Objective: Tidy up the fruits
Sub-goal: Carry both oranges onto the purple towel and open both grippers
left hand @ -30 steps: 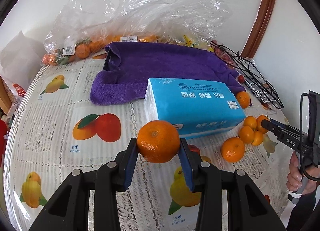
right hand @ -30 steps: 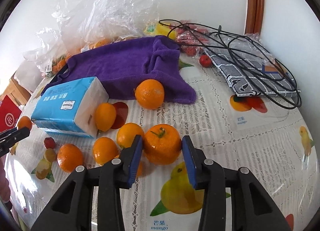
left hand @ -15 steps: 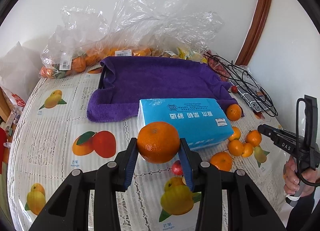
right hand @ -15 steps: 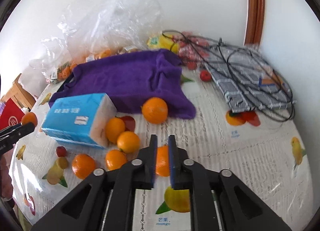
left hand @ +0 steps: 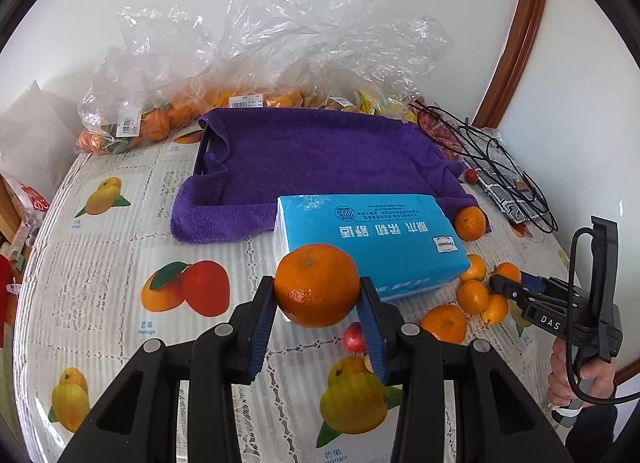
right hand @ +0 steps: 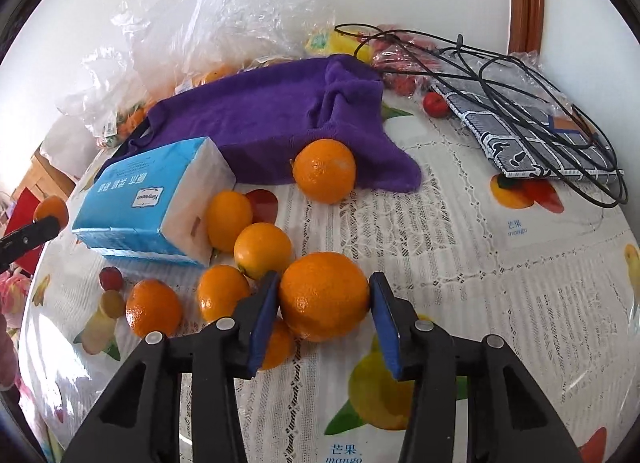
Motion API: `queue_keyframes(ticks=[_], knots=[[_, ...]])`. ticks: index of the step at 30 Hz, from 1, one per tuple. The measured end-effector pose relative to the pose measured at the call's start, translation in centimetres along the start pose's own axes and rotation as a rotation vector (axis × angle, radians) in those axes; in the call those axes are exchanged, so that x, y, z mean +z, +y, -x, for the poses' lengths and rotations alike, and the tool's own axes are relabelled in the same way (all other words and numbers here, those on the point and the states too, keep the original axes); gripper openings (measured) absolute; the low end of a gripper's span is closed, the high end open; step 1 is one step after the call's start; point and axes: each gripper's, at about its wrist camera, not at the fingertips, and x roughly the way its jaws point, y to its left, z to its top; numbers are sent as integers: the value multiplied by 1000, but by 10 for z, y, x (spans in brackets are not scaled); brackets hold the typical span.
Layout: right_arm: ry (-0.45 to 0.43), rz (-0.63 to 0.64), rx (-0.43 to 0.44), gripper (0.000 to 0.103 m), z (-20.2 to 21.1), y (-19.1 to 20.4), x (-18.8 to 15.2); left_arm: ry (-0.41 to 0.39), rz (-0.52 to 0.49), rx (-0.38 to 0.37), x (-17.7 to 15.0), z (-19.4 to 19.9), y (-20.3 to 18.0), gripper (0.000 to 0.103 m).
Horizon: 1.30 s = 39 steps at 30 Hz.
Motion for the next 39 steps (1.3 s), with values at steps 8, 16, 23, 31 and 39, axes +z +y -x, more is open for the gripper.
queue_keyframes(ticks=[8,16,23,31,39], knots=[[-86,28,-6,45,36,16,32,-13,-11,-23,16,0,-9,39],[-156,78,40,45,40,57,84,-37,-9,0,53,-3,-7,39],[-188,105,30,45,30,73,125,-57,1,34,88,-11,7,39],[-201,103,20,45,8,76,156,-57,-5,51,114,-32,17,39],[-185,85,5,45,-22,65,173,-23,-14,49,135,-66,20,39]])
